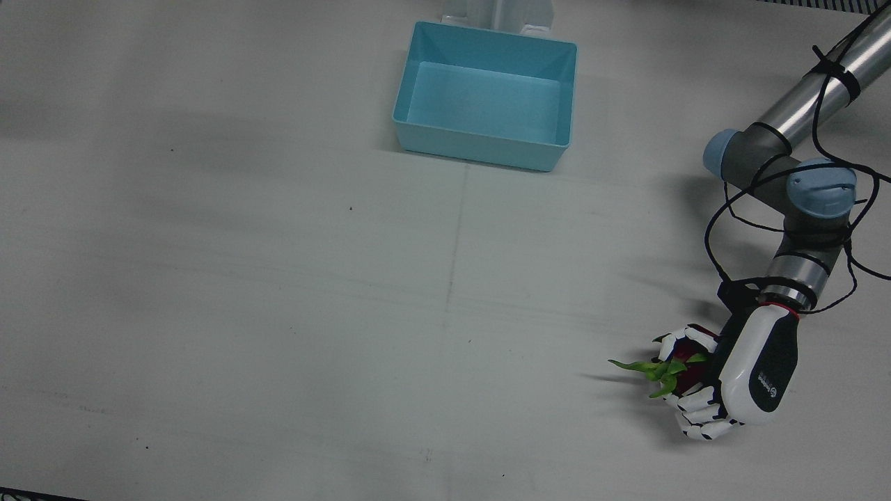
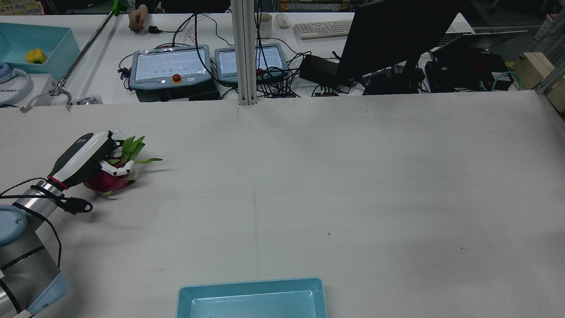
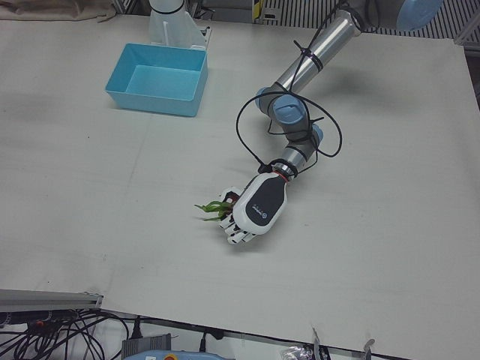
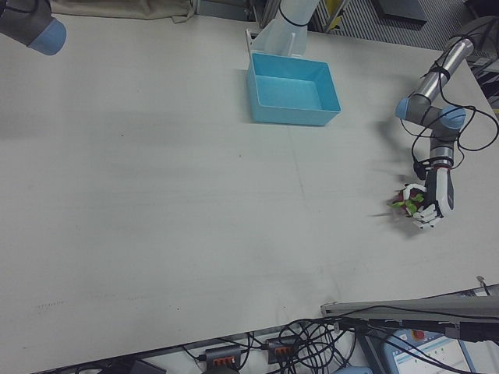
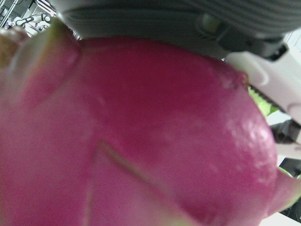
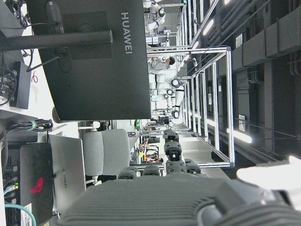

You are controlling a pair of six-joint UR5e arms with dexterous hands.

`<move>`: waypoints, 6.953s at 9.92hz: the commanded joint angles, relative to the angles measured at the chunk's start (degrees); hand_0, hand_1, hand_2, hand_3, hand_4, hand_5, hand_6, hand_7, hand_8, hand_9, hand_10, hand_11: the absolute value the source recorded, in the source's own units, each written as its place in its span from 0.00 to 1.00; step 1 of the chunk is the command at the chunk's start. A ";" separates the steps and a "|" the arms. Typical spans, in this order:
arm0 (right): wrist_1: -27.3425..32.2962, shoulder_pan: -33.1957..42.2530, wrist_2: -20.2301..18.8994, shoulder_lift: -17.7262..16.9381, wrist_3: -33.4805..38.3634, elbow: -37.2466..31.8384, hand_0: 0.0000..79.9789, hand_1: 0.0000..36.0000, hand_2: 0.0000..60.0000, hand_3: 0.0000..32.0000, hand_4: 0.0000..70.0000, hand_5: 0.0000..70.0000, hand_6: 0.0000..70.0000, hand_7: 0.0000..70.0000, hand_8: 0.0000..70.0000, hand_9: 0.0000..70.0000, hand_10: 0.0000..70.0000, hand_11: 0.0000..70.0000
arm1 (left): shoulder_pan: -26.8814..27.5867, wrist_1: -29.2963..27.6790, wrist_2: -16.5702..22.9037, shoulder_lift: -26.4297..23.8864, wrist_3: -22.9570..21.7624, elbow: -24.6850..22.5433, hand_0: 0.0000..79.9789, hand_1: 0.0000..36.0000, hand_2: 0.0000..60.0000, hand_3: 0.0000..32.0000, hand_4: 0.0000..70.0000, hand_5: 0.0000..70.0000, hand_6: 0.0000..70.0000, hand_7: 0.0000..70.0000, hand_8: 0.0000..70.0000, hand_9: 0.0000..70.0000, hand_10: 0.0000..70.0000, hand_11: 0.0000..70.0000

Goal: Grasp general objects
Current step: 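Close the left hand fingers around the dragon fruit, then lift the dragon fruit off the table with the left hand, then carry the dragon fruit toward the light-blue tray with the left hand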

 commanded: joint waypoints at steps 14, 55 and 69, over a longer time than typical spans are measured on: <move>0.00 0.00 0.00 0.00 0.05 0.00 0.00 0.00 0.00 0.00 0.00 0.00 0.00 0.00 0.00 0.00 0.00 0.00 | -3.02 10.74 8.31 0.16 -16.09 -9.03 0.60 0.84 1.00 0.00 1.00 0.86 0.97 1.00 0.69 0.86 0.74 1.00; 0.00 0.00 0.00 0.00 -0.04 0.00 0.00 0.00 0.00 0.00 0.00 0.00 0.00 0.00 0.00 0.00 0.00 0.00 | -4.42 55.57 54.11 -8.38 -12.76 -44.00 0.72 0.91 1.00 0.00 1.00 0.96 1.00 1.00 0.71 0.83 0.72 1.00; 0.00 0.00 0.00 0.00 0.05 0.00 0.00 0.00 0.00 0.00 0.00 0.00 0.00 0.00 0.00 0.00 0.00 0.00 | 2.25 60.49 53.05 -5.47 -17.33 -49.64 0.78 0.97 1.00 0.00 1.00 1.00 1.00 1.00 0.71 0.81 0.64 0.91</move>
